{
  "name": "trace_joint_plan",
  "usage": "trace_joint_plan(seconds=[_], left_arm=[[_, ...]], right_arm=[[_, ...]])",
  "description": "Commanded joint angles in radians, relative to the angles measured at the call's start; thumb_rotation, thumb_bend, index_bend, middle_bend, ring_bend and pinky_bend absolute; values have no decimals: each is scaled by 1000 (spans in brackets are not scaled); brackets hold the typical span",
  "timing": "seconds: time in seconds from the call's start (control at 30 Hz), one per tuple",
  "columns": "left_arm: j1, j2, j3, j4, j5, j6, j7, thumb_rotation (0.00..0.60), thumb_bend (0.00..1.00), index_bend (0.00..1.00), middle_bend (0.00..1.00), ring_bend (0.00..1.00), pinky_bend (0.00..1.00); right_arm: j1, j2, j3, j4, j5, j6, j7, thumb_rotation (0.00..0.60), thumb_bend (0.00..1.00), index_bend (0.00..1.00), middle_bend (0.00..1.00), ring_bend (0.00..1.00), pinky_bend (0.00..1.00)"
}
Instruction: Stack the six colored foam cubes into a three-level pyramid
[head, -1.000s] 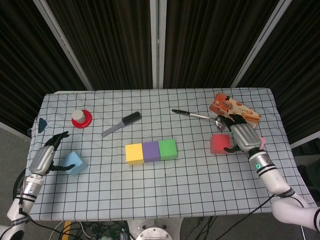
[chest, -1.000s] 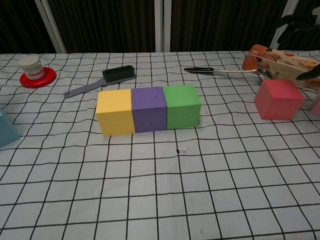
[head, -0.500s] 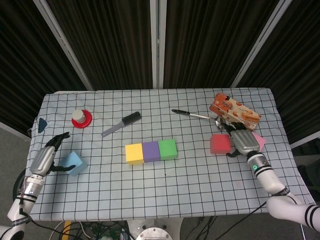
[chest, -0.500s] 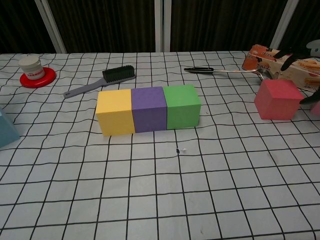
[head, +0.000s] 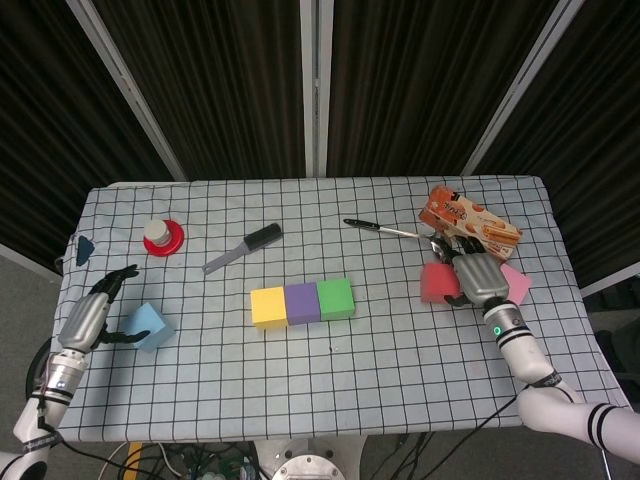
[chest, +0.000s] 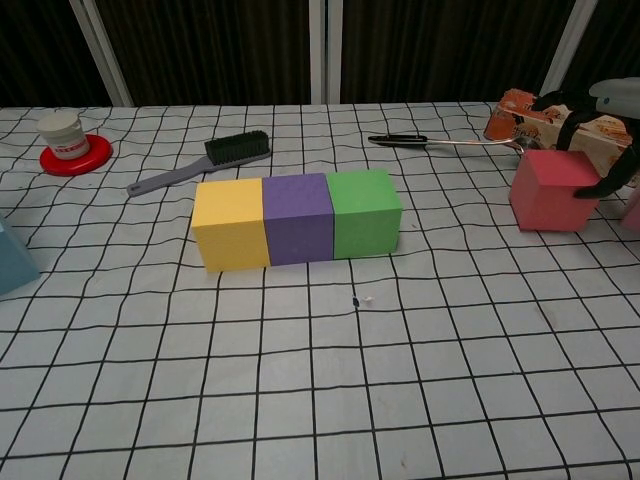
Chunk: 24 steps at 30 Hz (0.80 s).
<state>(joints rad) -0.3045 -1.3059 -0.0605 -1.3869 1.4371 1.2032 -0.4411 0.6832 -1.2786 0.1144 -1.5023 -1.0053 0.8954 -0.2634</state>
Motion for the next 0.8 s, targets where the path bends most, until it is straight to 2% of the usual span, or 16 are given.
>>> trace_joint_plan(seconds=[0.03, 0.23, 0.43, 0.63, 0.8], left_arm=[[0, 1, 0, 0, 2, 1, -2, 600, 17, 61, 120, 58, 120], [-2, 5, -1, -5, 3, 2, -10, 600, 18, 61, 120, 58, 120], [-5, 6, 0, -4, 3, -5, -16, 600, 18, 61, 120, 58, 120], [-7, 11, -1, -4, 8, -2, -35, 600, 19, 61, 120, 58, 120], [-4, 10, 3, 2, 12, 2, -46, 600, 18, 61, 120, 58, 120]], right_arm=[[-5, 16, 10, -26, -19, 15, 3, 600, 209, 0, 495, 49, 0], [13, 102, 64, -147, -54, 22, 36, 600, 210, 0, 505, 49, 0], [66, 163, 113, -262, -21, -37, 44, 600, 210, 0, 512, 70, 0], [137, 152, 124, -327, 17, -75, -23, 600, 210, 0, 514, 70, 0], [184, 106, 129, -329, 14, -79, -53, 600, 210, 0, 514, 70, 0]])
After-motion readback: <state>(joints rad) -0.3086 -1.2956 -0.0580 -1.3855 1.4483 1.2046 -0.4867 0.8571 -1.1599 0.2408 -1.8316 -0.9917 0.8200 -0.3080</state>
